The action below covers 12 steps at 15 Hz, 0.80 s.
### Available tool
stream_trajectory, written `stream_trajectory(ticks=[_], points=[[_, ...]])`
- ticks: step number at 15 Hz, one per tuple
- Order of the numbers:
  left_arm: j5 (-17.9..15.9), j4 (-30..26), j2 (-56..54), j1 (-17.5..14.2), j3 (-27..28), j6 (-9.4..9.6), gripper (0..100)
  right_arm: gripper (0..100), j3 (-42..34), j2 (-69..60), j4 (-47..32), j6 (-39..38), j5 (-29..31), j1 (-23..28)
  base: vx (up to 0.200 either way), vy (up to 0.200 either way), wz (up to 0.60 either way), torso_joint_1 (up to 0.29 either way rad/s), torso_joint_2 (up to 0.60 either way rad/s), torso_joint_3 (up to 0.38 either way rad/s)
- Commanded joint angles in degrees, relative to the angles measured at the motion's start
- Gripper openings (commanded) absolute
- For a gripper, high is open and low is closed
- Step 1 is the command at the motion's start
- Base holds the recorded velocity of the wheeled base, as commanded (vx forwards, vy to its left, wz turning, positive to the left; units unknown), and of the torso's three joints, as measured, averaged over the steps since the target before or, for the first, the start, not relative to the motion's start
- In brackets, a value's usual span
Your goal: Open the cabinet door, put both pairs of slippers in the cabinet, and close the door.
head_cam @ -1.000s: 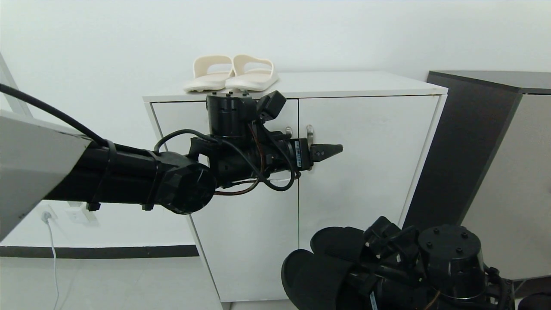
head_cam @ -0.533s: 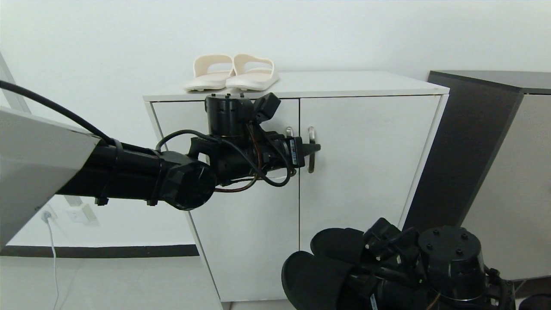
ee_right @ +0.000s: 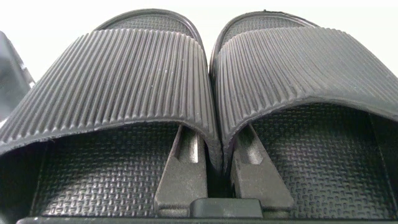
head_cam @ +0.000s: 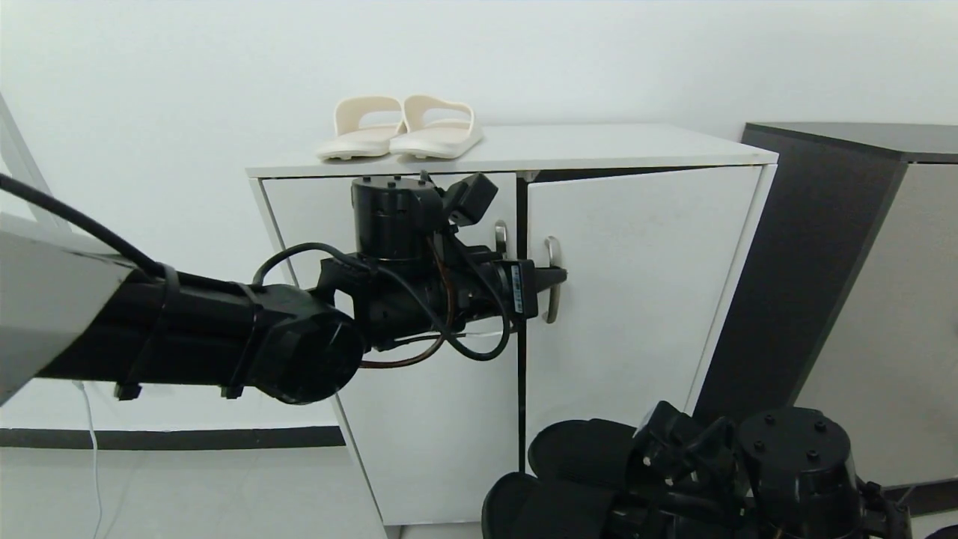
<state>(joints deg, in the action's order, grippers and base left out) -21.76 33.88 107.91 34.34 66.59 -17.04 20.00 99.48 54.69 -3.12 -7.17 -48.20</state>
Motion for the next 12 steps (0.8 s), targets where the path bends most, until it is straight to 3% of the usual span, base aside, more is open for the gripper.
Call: stream_trajectory(ticks=[1, 6, 11, 12], points=[[0.1, 1.5, -4.6, 1.4, -4.2, -0.01, 0, 0, -0.8, -1.5, 0.0, 0.2, -0.2, -1.3, 0.0, 0.0, 0.0, 0.0, 0.0, 0.0], [0.1, 1.5, -11.8, 2.1, -10.2, -0.1, 0, 0, -1.1, -1.6, 0.1, 0.4, -0.2, -2.0, 0.0, 0.0, 0.0, 0.0, 0.0, 0.0], [-0.3, 1.5, -8.5, -1.7, -7.6, -3.08, 0, 0, -1.1, -1.7, 0.1, 0.5, 0.0, -2.1, 0.0, 0.0, 0.0, 0.0, 0.0, 0.0], [-0.3, 1.6, -7.2, -1.7, -5.7, -4.49, 0, 0, -1.1, -1.7, 0.1, 0.5, 0.0, -2.1, 0.0, 0.0, 0.0, 0.0, 0.0, 0.0]])
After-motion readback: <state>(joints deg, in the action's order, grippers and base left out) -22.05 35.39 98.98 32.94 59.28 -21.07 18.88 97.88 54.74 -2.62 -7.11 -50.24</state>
